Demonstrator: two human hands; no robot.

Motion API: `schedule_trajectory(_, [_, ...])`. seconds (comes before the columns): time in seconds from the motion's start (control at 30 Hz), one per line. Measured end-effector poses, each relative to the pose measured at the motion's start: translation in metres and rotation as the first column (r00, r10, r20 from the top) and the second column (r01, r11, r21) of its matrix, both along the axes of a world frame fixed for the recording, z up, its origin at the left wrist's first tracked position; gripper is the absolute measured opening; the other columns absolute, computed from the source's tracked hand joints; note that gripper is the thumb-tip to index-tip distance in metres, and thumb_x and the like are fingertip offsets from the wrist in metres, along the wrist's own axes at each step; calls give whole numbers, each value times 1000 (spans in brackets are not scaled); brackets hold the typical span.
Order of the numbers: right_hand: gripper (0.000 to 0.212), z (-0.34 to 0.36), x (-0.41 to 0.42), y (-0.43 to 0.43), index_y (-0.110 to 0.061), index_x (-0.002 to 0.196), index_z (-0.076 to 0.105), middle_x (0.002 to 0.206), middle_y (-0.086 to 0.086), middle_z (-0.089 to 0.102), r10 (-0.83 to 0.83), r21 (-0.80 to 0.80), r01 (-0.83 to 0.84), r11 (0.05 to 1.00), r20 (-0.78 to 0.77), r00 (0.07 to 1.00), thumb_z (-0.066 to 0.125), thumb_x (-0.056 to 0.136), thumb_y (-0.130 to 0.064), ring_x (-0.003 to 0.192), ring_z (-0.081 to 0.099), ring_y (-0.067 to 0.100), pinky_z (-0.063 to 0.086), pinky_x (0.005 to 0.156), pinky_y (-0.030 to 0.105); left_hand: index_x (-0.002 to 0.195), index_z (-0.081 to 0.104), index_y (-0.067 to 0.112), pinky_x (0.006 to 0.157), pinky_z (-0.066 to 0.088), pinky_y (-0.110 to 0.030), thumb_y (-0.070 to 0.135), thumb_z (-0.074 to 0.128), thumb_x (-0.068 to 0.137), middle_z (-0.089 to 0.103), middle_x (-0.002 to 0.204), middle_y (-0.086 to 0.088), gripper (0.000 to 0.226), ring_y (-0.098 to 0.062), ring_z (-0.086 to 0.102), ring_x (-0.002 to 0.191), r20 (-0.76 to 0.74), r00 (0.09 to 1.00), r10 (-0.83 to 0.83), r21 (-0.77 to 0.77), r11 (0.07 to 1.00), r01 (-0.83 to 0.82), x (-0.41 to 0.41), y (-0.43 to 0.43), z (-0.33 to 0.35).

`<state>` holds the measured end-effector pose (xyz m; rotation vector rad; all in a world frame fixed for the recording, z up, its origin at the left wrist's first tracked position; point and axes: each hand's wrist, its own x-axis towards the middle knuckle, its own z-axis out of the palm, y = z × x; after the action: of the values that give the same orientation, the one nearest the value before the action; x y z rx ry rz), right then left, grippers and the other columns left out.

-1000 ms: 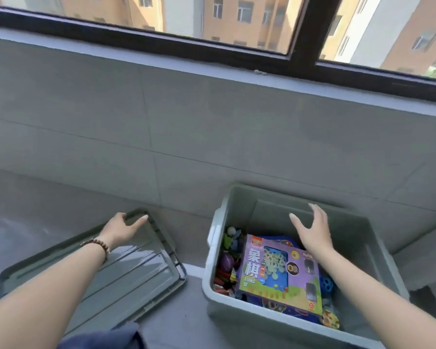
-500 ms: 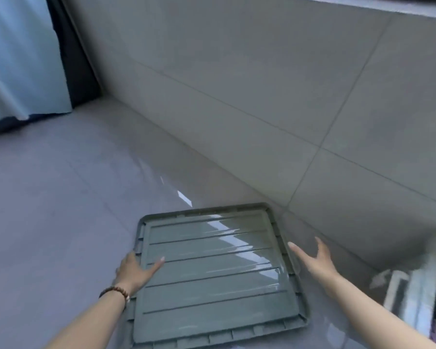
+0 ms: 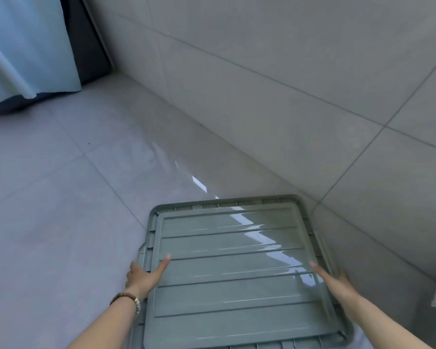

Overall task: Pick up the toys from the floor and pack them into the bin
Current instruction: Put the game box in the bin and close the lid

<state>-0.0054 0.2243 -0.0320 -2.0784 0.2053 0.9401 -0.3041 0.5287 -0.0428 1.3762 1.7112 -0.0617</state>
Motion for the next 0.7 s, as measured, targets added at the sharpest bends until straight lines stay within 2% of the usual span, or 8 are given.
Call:
schedule_trajectory(0.2, [88, 6, 3, 8, -13, 148, 17, 152, 5, 28, -108, 104, 113, 988, -49, 993, 66, 82, -45, 140, 26, 27, 23, 112, 43, 150, 4, 13, 114, 25, -49, 71, 65, 64, 14, 156, -14, 120, -35, 23, 141, 59, 992, 109, -21, 994, -108, 6, 9, 1])
schedule_trajectory(0.27, [96, 7, 2, 6, -14, 148, 17, 152, 6, 29, -147, 112, 154, 982, -69, 987, 66, 76, -54, 138, 30, 29, 28, 109, 44, 150, 8, 12, 114, 24, -48, 71, 63, 66, 17, 155, -14, 117, -35, 24, 140, 97, 985, 144, -3, 989, -145, 7, 12, 10])
schedule_trajectory(0.33, [114, 17, -2, 4, -16, 148, 20, 149, 6, 34, -161, 130, 170, 977, -79, 984, 68, 60, -69, 134, 37, 31, 34, 105, 46, 149, 12, 10, 114, 25, -48, 71, 62, 67, 21, 154, -14, 114, -34, 27, 139, 139, 976, 166, 30, 985, -172, 8, 15, 27])
schedule_trajectory(0.37, [117, 24, -4, 2, -17, 148, 22, 148, 7, 37, -182, 137, 192, 972, -84, 980, 68, 56, -73, 132, 39, 32, 37, 103, 47, 148, 14, 10, 114, 25, -47, 71, 61, 68, 22, 154, -13, 112, -34, 28, 139, 165, 972, 167, 53, 983, -178, 10, 17, 40])
schedule_trajectory(0.47, [108, 58, -3, -2, -20, 146, 24, 147, 7, 37, -239, 194, 251, 948, -84, 967, 66, 62, -72, 130, 40, 33, 37, 103, 50, 147, 17, 12, 114, 25, -46, 72, 59, 70, 22, 154, -11, 106, -33, 28, 139, 262, 955, 137, 145, 973, -179, 17, 24, 91])
schedule_trajectory(0.53, [111, 88, 3, -8, -21, 142, 31, 144, 8, 42, -228, 264, 245, 933, -94, 969, 66, 55, -79, 126, 46, 33, 37, 104, 53, 147, 19, 13, 114, 24, -46, 74, 56, 69, 23, 154, -11, 106, -32, 28, 139, 324, 941, 101, 199, 965, -172, 22, 28, 133])
schedule_trajectory(0.63, [112, 115, 28, -25, -17, 128, 49, 121, 11, 62, -240, 374, 242, 895, -52, 969, 70, 41, -83, 106, 62, 32, 47, 94, 56, 149, 18, 17, 115, 22, -48, 78, 50, 70, 21, 155, -10, 105, -32, 26, 140, 399, 914, 74, 230, 957, -178, 31, 23, 204])
schedule_trajectory(0.7, [110, 172, 29, -36, -14, 125, 50, 115, 13, 64, -290, 436, 264, 860, -9, 957, 71, 42, -82, 99, 65, 33, 50, 90, 52, 149, 15, 18, 114, 21, -50, 80, 44, 71, 18, 155, -10, 103, -32, 23, 141, 470, 881, 62, 235, 953, -192, 38, 12, 256])
